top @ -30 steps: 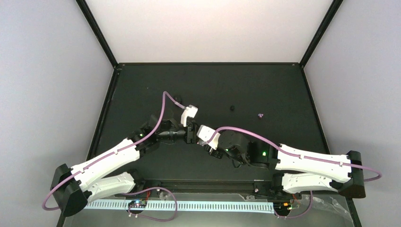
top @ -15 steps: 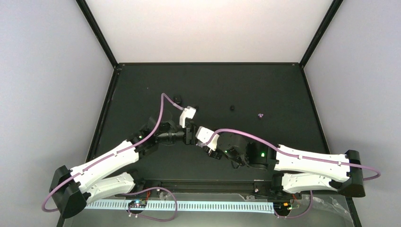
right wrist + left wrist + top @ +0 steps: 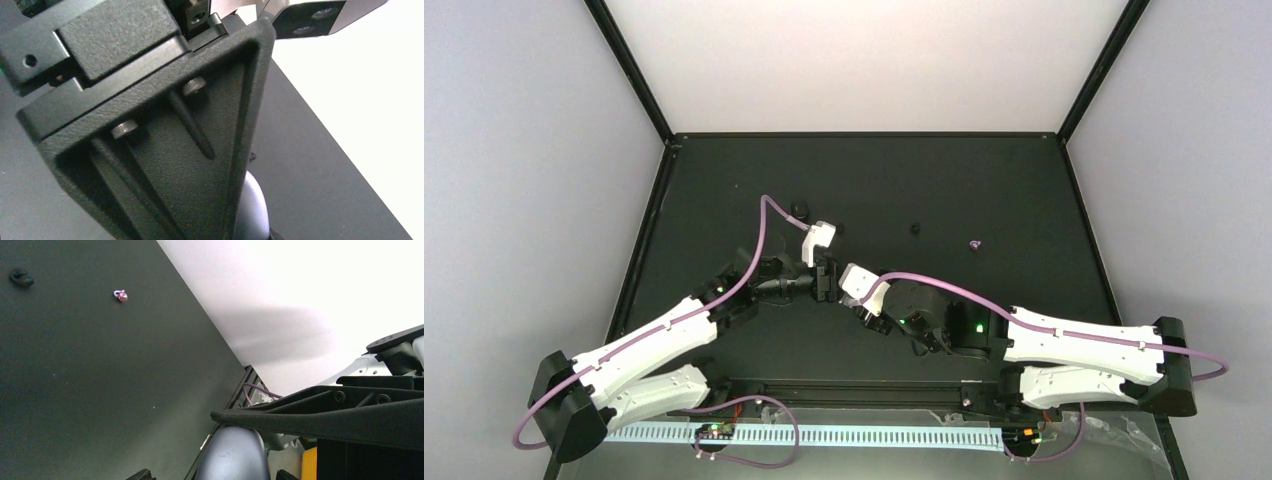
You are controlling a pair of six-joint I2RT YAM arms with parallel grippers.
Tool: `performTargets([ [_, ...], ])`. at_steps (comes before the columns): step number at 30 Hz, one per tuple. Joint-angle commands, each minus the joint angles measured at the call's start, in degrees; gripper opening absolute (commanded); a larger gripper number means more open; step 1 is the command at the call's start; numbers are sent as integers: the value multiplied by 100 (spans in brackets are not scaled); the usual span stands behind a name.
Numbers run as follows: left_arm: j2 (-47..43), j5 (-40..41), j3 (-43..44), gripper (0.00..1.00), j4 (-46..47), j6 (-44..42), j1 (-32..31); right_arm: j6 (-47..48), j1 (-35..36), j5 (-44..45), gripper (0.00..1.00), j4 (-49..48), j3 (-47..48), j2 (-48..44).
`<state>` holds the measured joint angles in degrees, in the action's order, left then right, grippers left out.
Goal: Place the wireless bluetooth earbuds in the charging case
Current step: Pick up the charging case at the center of the board.
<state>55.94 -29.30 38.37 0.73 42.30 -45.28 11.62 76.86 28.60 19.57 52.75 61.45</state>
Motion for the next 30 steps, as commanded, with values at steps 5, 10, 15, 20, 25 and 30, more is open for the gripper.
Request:
performTargets([
  [5,-84,-553,-40,58,-123,94,-96,-36,-86,779,42,-531,-35,-65],
  [10,-75,-564,-26,43,-104,87,-97,-29,-86,804,42,-592,-63,-59],
  [15,-24,-618,74,29,-80,37,-95,15,-85,814,42,-627,-18,-3],
  [20,-41,-614,150,16,-73,-2,-98,-5,-84,718,47,-636,12,-14],
  [25,-98,-521,170,3,33,-2,-100,-143,-85,437,62,-577,44,-116],
  [30,-208,-370,155,2,137,-58,-87,-422,-88,-91,84,-143,201,-307],
])
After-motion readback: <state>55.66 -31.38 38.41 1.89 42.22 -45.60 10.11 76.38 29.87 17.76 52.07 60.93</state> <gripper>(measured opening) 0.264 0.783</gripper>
